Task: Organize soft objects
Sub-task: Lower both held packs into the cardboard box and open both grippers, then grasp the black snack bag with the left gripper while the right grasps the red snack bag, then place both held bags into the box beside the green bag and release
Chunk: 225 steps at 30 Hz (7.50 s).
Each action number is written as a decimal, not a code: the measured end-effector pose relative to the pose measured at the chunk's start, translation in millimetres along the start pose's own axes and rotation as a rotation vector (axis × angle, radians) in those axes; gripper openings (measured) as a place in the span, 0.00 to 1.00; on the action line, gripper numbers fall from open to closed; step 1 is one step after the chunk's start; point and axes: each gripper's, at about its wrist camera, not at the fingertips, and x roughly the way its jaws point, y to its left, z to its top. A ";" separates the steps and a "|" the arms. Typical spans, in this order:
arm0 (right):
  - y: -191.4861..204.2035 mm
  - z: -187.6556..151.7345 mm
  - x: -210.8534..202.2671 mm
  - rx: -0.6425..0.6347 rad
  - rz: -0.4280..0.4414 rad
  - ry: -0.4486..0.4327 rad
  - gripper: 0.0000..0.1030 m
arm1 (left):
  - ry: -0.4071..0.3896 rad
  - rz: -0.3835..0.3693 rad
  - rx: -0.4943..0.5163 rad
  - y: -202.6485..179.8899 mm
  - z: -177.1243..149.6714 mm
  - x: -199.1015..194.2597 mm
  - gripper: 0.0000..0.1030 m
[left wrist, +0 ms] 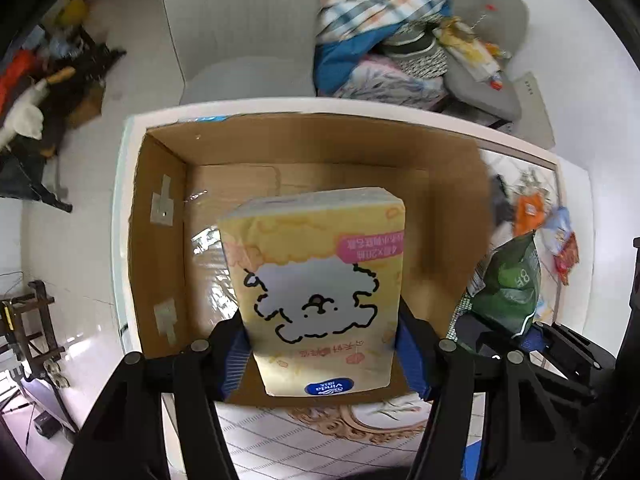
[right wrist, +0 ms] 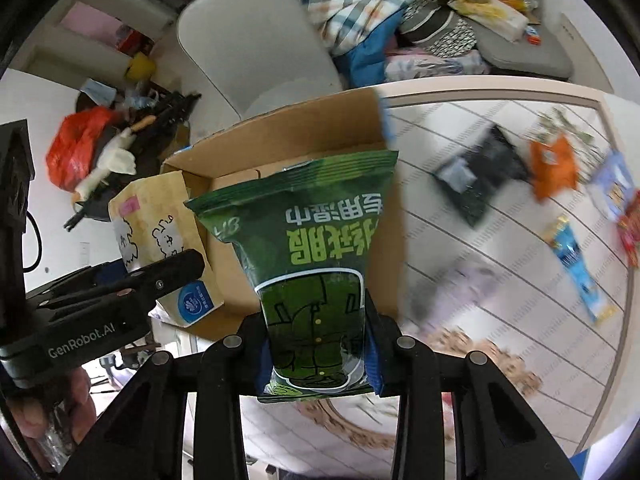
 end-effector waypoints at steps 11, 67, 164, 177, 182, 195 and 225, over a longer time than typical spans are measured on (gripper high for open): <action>29.2 68.2 123.6 0.026 -0.092 0.102 0.37 | 0.168 -0.078 -0.003 50.9 50.3 83.7 0.59; 29.1 -85.8 -77.4 -0.133 -0.160 -0.164 1.00 | -0.308 0.096 0.021 -6.3 -131.1 -104.8 0.98; -4.1 40.9 28.2 -0.056 -0.181 -0.025 0.47 | -0.063 0.122 -0.079 58.8 11.2 25.9 0.48; -12.5 72.4 106.1 -0.071 -0.282 0.043 0.47 | 0.049 0.138 -0.082 74.6 47.5 84.0 0.48; -9.6 76.9 118.4 -0.083 -0.308 0.052 0.48 | 0.093 0.147 -0.084 74.5 51.3 92.5 0.51; 11.4 70.1 92.9 -0.103 -0.314 0.008 0.82 | 0.007 0.132 -0.089 74.3 33.5 49.0 0.79; 38.9 -60.9 -48.3 -0.140 -0.215 -0.164 1.00 | -0.298 0.159 -0.017 12.8 -116.5 -83.1 1.00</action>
